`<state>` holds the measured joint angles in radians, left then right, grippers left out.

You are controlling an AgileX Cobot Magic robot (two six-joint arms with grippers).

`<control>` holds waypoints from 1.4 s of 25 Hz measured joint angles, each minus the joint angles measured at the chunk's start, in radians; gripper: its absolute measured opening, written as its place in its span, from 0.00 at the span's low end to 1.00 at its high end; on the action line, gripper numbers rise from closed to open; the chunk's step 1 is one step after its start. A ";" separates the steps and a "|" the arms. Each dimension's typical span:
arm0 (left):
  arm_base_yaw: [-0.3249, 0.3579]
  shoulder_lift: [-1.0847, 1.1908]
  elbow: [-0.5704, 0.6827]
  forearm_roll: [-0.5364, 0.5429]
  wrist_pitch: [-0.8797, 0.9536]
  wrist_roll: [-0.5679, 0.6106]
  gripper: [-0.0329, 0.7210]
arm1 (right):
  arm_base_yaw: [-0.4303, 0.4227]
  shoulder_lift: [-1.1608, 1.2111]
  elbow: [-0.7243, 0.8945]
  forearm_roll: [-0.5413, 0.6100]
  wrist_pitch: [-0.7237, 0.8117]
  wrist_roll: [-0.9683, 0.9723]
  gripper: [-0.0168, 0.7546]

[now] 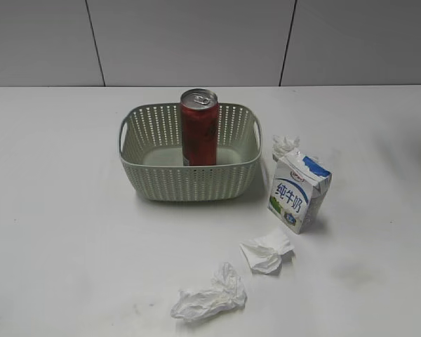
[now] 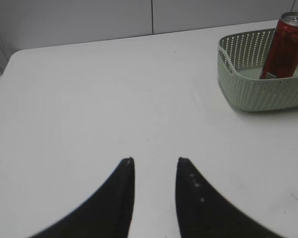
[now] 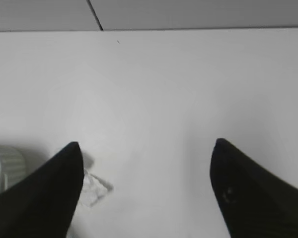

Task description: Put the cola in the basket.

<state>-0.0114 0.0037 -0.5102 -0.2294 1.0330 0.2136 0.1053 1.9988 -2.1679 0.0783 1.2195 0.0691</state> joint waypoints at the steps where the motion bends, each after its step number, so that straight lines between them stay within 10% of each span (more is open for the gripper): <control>1: 0.000 0.000 0.000 0.000 0.000 0.000 0.35 | -0.013 -0.026 0.043 -0.002 -0.001 -0.009 0.80; 20: 0.000 0.000 0.000 0.000 0.000 0.000 0.35 | -0.038 -0.713 1.098 -0.031 -0.115 -0.106 0.79; 35: 0.000 0.000 0.000 0.000 0.000 0.000 0.35 | -0.038 -1.211 1.565 -0.030 -0.155 -0.107 0.79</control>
<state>-0.0114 0.0037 -0.5102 -0.2294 1.0330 0.2136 0.0677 0.7877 -0.6034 0.0484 1.0647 -0.0382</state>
